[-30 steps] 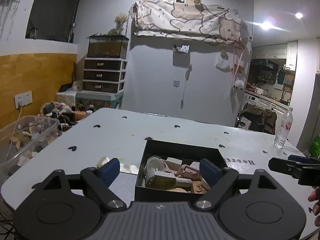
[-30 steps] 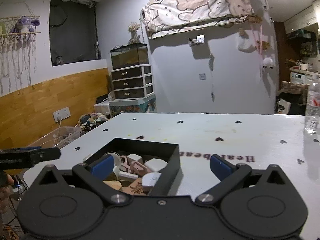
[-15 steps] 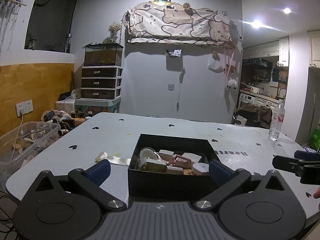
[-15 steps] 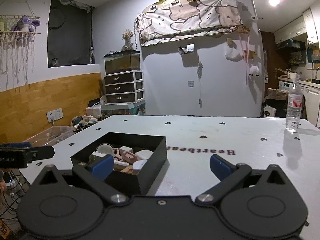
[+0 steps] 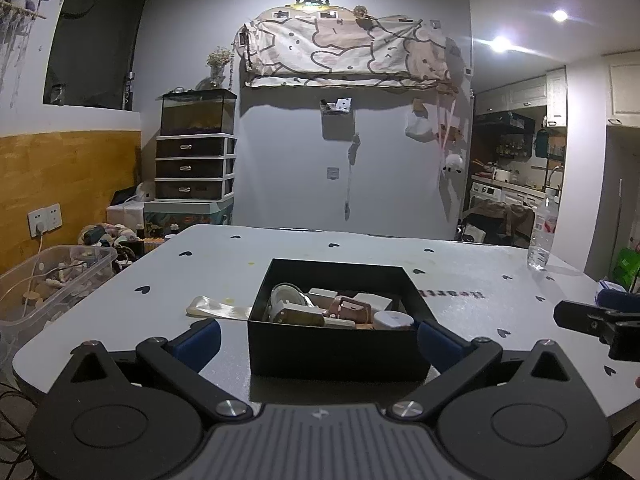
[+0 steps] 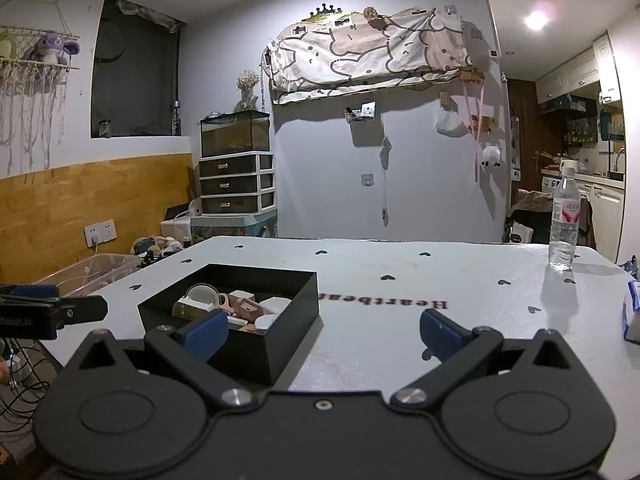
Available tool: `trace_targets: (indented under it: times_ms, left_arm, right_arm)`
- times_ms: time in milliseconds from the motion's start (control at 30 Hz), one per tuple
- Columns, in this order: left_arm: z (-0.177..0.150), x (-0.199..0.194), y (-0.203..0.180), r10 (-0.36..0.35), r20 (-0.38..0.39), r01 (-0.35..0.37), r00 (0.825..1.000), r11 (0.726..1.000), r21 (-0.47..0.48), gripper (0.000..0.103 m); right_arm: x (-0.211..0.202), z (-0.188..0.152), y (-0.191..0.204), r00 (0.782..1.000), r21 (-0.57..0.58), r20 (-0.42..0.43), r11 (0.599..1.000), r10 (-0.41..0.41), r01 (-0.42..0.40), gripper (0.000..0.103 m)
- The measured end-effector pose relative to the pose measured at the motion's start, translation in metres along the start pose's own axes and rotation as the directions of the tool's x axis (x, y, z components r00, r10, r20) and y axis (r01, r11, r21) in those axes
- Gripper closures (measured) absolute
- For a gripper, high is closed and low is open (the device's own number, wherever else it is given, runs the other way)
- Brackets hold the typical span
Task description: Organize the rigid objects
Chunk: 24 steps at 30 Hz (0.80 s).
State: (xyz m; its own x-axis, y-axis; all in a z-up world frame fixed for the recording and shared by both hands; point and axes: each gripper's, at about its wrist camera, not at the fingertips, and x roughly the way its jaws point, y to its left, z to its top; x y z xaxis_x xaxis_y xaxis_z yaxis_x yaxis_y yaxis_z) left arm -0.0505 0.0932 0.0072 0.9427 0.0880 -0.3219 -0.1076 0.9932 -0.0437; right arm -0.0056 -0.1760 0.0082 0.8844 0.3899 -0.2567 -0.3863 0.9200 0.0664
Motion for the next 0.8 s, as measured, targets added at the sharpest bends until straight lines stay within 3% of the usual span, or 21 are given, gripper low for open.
trace_targets:
  times_ms: [800]
  left_arm:
    - [-0.0008,-0.0014,-0.0005,-0.007,0.003,0.007,1.0,1.0,0.009,0.0]
  right_arm:
    - [-0.004,0.0008,-0.0017,1.0,0.007,0.009,1.0,-0.02,0.02,0.0]
